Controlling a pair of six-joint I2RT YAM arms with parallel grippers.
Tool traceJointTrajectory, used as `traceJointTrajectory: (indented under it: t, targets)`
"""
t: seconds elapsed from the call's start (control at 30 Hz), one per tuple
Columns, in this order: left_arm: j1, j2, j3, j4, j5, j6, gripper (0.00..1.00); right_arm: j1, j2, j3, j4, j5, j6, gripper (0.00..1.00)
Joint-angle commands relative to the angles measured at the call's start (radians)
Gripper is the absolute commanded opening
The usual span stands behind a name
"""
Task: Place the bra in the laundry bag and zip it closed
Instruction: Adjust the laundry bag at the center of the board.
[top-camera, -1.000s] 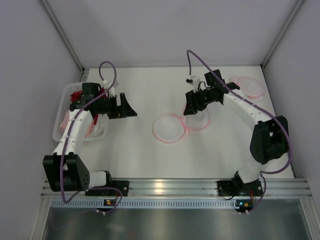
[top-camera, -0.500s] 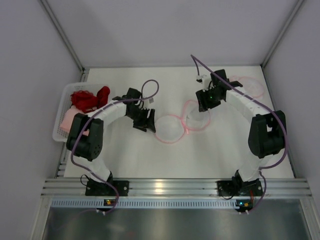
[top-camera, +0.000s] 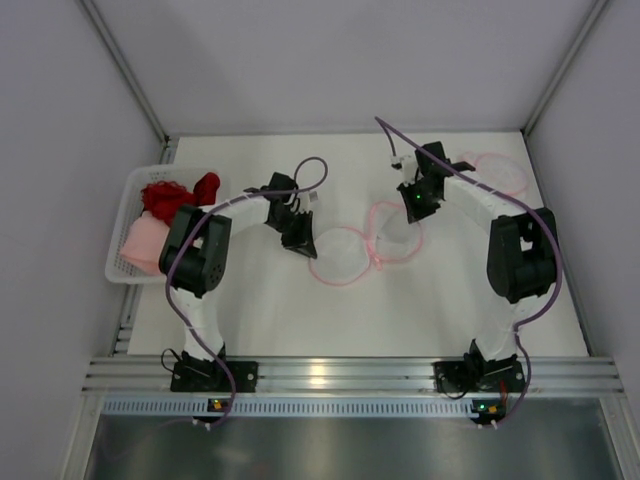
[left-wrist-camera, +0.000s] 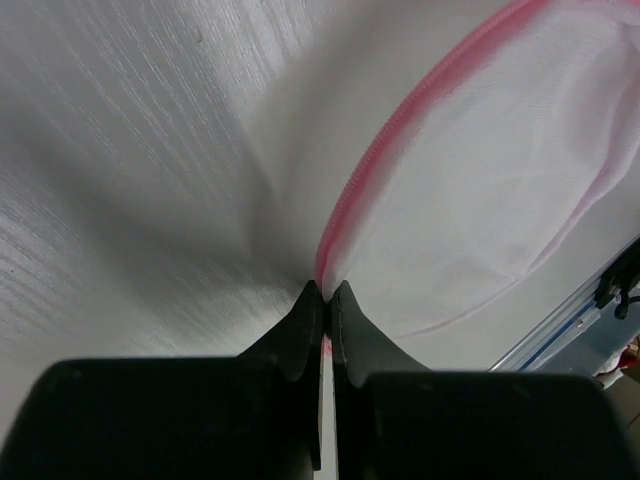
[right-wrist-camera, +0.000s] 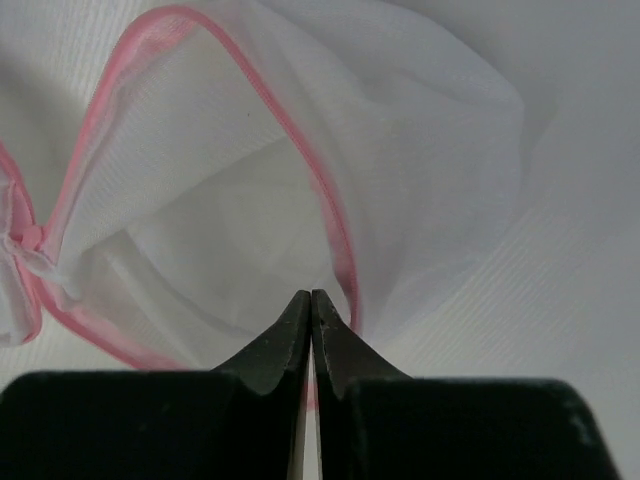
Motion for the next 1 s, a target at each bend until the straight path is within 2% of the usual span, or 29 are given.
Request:
traceJointTrajectory:
  t: [0.0,0.23,0.33,0.37,0.47,0.53,0.67,0.83,0.87,0.9,0.93,0.97]
  targets:
    - [-0.001,-0.038,0.036,0.046,-0.023,-0.014,0.0,-0.011,-0.003,0.06,0.012,0.016,0.006,0.01]
    - [0.017,-0.256,0.022,0.044,-0.082,0.028,0.0,-0.014,-0.1,0.065,0.034,0.034,0.023,0.0]
    - [0.017,-0.302,0.011,0.038,-0.096,0.039,0.0,-0.014,-0.084,0.086,0.028,0.059,0.011,0.31]
    - [0.017,-0.303,0.013,0.03,-0.093,0.04,0.0,-0.014,-0.074,0.092,0.023,0.064,0.008,0.45]
    - [0.017,-0.287,0.013,0.006,-0.092,0.046,0.0,-0.012,-0.032,0.106,0.017,0.064,0.014,0.56]
    - [0.017,-0.284,0.008,0.006,-0.093,0.046,0.0,-0.011,-0.005,0.112,0.017,0.033,0.026,0.56]
    - [0.017,-0.279,0.013,0.007,-0.093,0.051,0.0,-0.003,0.032,0.106,0.044,0.012,0.046,0.53]
    - [0.019,-0.276,0.019,0.007,-0.096,0.054,0.0,0.006,0.107,0.131,0.061,0.044,0.049,0.38]
    - [0.019,-0.279,0.019,0.007,-0.098,0.055,0.0,0.006,0.112,0.135,0.06,0.067,0.048,0.32]
    - [0.019,-0.28,0.02,0.006,-0.101,0.058,0.0,0.005,0.114,0.138,0.057,0.071,0.042,0.19]
    - [0.019,-0.285,0.028,0.003,-0.105,0.062,0.0,0.006,0.104,0.14,0.054,0.074,0.042,0.12]
    - [0.019,-0.294,0.036,-0.006,-0.115,0.065,0.0,0.005,0.091,0.14,0.049,0.076,0.042,0.0]
